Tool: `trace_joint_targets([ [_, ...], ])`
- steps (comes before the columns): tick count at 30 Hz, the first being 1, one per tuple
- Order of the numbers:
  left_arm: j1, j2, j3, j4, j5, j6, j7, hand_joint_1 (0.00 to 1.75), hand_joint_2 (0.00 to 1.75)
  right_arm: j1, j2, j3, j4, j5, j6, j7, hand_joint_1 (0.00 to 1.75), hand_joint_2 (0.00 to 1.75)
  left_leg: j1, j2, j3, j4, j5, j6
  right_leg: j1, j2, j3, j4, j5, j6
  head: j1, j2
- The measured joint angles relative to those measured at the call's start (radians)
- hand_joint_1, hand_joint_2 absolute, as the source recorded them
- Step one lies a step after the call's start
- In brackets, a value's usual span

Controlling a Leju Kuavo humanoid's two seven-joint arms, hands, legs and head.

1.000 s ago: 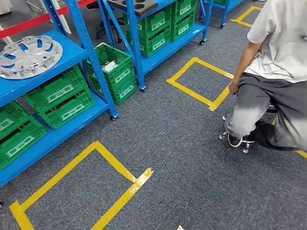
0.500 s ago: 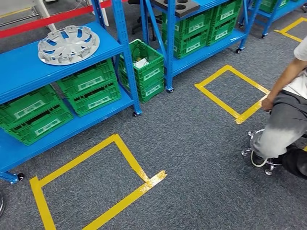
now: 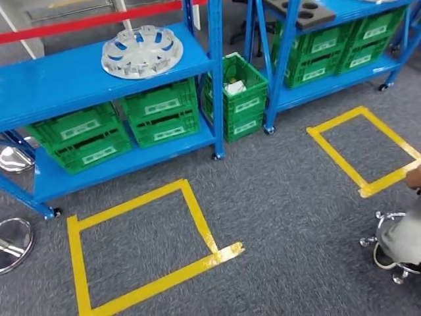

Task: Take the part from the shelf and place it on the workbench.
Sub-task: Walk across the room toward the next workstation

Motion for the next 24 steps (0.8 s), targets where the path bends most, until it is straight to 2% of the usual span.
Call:
trace_joint_targets([
  [1,0.001,0.0,-0.001,0.0,-0.003,-0.001,0.002,0.0,0.0,0.001,0.0,0.0,0.0,-0.002,0.0,0.0,0.0,0.0,-0.001,0.017,-0.007,0.013,-0.006,-0.004,0.0,-0.013,0.004,0.0,-0.002,-0.004,-0.006,0.0],
  [2,-0.001,0.0,-0.002,0.0,-0.005,-0.001,0.003,0.0,0.0,0.003,0.0,0.0,0.0,-0.004,0.0,0.001,0.0,0.0,-0.002,0.044,-0.022,0.043,-0.02,-0.009,-0.001,-0.029,0.008,-0.001,-0.005,-0.008,-0.01,0.0],
  [4,-0.006,-0.003,-0.004,0.0,-0.007,-0.002,0.004,0.0,0.0,0.008,-0.001,0.0,0.0,-0.006,0.0,0.002,0.0,0.0,-0.002,0.1,-0.082,0.156,-0.063,-0.018,0.004,-0.061,0.017,-0.002,-0.014,-0.019,-0.019,0.0],
  [5,-0.008,-0.004,-0.005,0.0,-0.008,-0.003,0.004,0.0,0.0,0.011,-0.002,0.0,0.0,-0.007,0.0,0.002,0.0,0.0,-0.002,0.112,-0.119,0.22,-0.082,-0.017,0.008,-0.077,0.02,-0.002,-0.018,-0.024,-0.019,0.0],
  [6,-0.009,-0.005,-0.006,0.0,-0.008,-0.004,0.004,0.0,0.0,0.012,-0.002,0.0,0.0,-0.007,0.0,0.002,0.0,0.0,-0.003,0.116,-0.147,0.263,-0.087,-0.013,0.012,-0.091,0.024,-0.002,-0.023,-0.028,-0.02,0.0],
  [7,-0.008,-0.006,-0.006,0.0,-0.008,-0.004,0.004,0.0,0.0,0.013,-0.002,0.0,0.0,-0.007,0.0,0.003,0.0,0.0,-0.006,0.118,-0.16,0.275,-0.075,-0.004,0.016,-0.103,0.029,-0.002,-0.028,-0.031,-0.02,0.0],
  [8,-0.006,-0.007,-0.007,0.0,-0.008,-0.005,0.004,0.0,0.0,0.014,-0.002,0.0,0.0,-0.007,0.0,0.004,0.0,0.0,-0.012,0.118,-0.157,0.253,-0.045,0.009,0.022,-0.115,0.036,-0.003,-0.034,-0.034,-0.02,0.0],
  [9,-0.005,-0.007,-0.007,0.0,-0.008,-0.004,0.004,0.0,0.0,0.015,-0.002,0.0,0.0,-0.007,0.0,0.005,0.0,0.0,-0.024,0.125,-0.138,0.199,-0.002,0.03,0.029,-0.127,0.045,-0.006,-0.039,-0.038,-0.021,0.0],
  [11,-0.007,-0.006,-0.007,0.0,-0.007,-0.004,0.004,0.0,0.0,0.021,0.003,0.0,0.001,-0.006,0.0,0.006,0.0,0.0,-0.053,0.172,-0.091,0.091,0.049,0.088,0.036,-0.152,0.058,-0.018,-0.05,-0.043,-0.011,0.0],
  [12,-0.008,-0.005,-0.007,0.0,-0.007,-0.004,0.004,0.0,0.0,0.024,0.004,0.0,0.002,-0.005,0.0,0.007,0.0,0.0,-0.067,0.194,-0.071,0.05,0.054,0.111,0.037,-0.165,0.062,-0.025,-0.054,-0.044,-0.006,0.0],
  [13,-0.009,-0.005,-0.007,0.0,-0.007,-0.003,0.004,0.0,0.0,0.026,0.005,0.0,0.002,-0.004,0.0,0.008,0.0,0.0,-0.076,0.208,-0.06,0.03,0.045,0.124,0.035,-0.178,0.063,-0.033,-0.056,-0.042,-0.001,0.0],
  [14,-0.008,-0.007,-0.007,0.0,-0.006,-0.002,0.004,0.0,0.0,0.027,0.004,0.0,0.002,-0.003,-0.001,0.008,0.0,0.0,-0.079,0.202,-0.051,0.01,0.042,0.125,0.035,-0.191,0.069,-0.043,-0.057,-0.04,-0.003,0.0],
  [15,-0.006,-0.007,-0.007,0.0,-0.006,-0.002,0.004,0.0,0.0,0.027,0.003,0.0,0.001,-0.002,-0.001,0.009,0.0,0.0,-0.075,0.19,-0.038,-0.012,0.042,0.123,0.036,-0.2,0.077,-0.052,-0.059,-0.038,-0.005,0.0],
  [16,-0.004,-0.008,-0.007,0.0,-0.005,-0.002,0.002,0.0,0.0,0.027,0.002,0.0,0.001,-0.002,-0.001,0.01,0.0,0.0,-0.068,0.178,-0.026,-0.031,0.047,0.117,0.038,-0.189,0.082,-0.054,-0.062,-0.036,-0.004,0.0],
  [17,-0.003,-0.009,-0.007,0.0,-0.004,-0.002,0.001,0.0,0.0,0.027,0.001,0.0,0.0,-0.002,-0.001,0.009,0.0,0.0,-0.059,0.164,-0.011,-0.051,0.052,0.112,0.039,-0.164,0.077,-0.036,-0.072,-0.032,-0.003,0.0],
  [18,-0.004,-0.011,-0.007,0.0,-0.004,-0.003,-0.002,0.0,0.0,0.025,0.0,0.0,0.0,-0.002,0.0,0.008,0.0,0.0,-0.05,0.152,0.001,-0.068,0.057,0.104,0.039,-0.132,0.057,0.004,-0.089,-0.027,0.0,0.0],
  [19,-0.006,-0.013,-0.007,0.0,-0.004,-0.004,-0.004,0.0,0.0,0.022,0.0,0.0,0.0,-0.002,0.0,0.006,0.0,0.0,-0.045,0.14,0.007,-0.073,0.056,0.098,0.037,-0.101,0.023,0.064,-0.108,-0.02,0.003,0.0],
  [20,-0.008,-0.016,-0.007,0.0,-0.004,-0.006,-0.005,0.0,0.0,0.017,-0.001,0.0,0.0,-0.002,0.0,0.004,0.0,0.0,-0.04,0.128,0.012,-0.075,0.053,0.092,0.036,-0.086,-0.017,0.128,-0.129,-0.013,0.003,0.0],
  [21,-0.009,-0.017,-0.007,0.0,-0.003,-0.007,-0.007,0.0,0.0,0.012,-0.001,0.0,0.0,-0.002,0.001,0.003,0.0,0.0,-0.034,0.114,0.018,-0.075,0.047,0.084,0.035,-0.081,-0.05,0.178,-0.137,-0.004,0.003,0.0],
  [22,-0.009,-0.018,-0.007,0.0,0.0,-0.008,-0.007,0.0,0.0,0.008,-0.002,0.0,0.0,-0.001,0.002,0.003,0.0,0.0,-0.028,0.1,0.027,-0.074,0.041,0.074,0.034,-0.079,-0.067,0.198,-0.126,0.004,0.004,0.0],
  [23,-0.008,-0.018,-0.007,0.0,0.002,-0.009,-0.008,0.0,0.0,0.005,-0.002,0.0,-0.001,0.0,0.003,0.003,0.0,0.0,-0.021,0.085,0.037,-0.072,0.034,0.064,0.032,-0.078,-0.067,0.184,-0.094,0.013,0.003,0.0],
  [24,-0.007,-0.018,-0.007,0.0,0.005,-0.01,-0.008,0.0,0.0,0.003,-0.003,0.0,-0.001,0.002,0.003,0.006,0.0,0.0,-0.014,0.069,0.046,-0.067,0.025,0.053,0.027,-0.073,-0.053,0.136,-0.045,0.025,0.003,0.0],
])
